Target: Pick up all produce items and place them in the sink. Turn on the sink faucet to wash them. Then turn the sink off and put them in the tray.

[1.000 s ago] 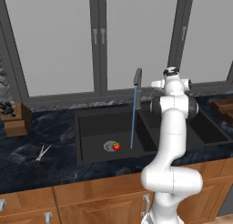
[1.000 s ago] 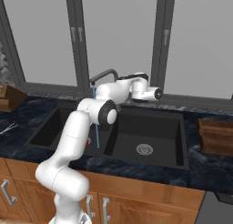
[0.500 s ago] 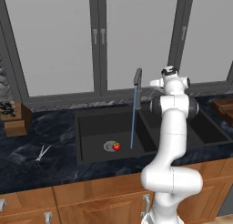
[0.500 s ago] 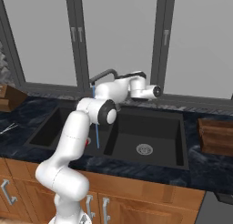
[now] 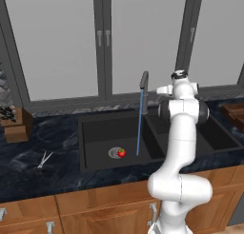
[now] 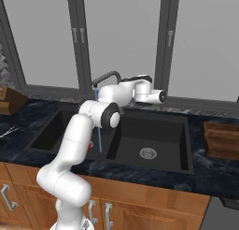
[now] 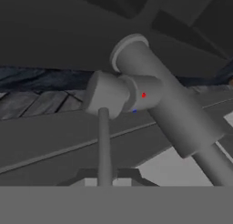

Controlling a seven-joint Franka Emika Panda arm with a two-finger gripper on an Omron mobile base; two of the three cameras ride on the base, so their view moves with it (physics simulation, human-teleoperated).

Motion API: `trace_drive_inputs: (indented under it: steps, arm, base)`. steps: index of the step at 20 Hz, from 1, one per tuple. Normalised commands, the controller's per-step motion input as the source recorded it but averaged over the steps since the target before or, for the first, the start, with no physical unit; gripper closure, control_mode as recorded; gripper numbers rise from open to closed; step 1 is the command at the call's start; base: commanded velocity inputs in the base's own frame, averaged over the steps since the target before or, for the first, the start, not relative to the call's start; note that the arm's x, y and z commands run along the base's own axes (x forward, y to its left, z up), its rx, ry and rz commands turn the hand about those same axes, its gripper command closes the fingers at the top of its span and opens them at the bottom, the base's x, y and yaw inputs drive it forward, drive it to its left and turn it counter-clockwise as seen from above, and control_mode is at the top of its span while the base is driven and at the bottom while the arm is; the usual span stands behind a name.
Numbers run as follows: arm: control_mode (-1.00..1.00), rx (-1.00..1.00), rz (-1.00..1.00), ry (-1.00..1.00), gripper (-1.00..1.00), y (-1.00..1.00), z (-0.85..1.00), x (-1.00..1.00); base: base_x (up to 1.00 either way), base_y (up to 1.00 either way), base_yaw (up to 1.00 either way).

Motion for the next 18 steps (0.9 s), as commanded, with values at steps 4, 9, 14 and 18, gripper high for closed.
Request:
trace_drive_inputs:
  steps: [4,9,14,18]
  arm:
    - [-1.0,-0.09,0.34,-0.25,1.0,0.79,0.0,-0.14]
    - [-1.0,-0.1,0.34,-0.26,1.0,0.78,0.01,-0.2]
    - [-1.0,-0.11,0.33,-0.24,1.0,0.83,0.0,-0.23]
    - [-1.0,-0.06,0.31,-0.19,1.0,0.46,0.0,-0.28]
  base:
    - [0.0,0.0,0.0]
    - [0.0,0.0,0.0]
    - [0.0,0.0,0.0]
    - [0.0,0.0,0.0]
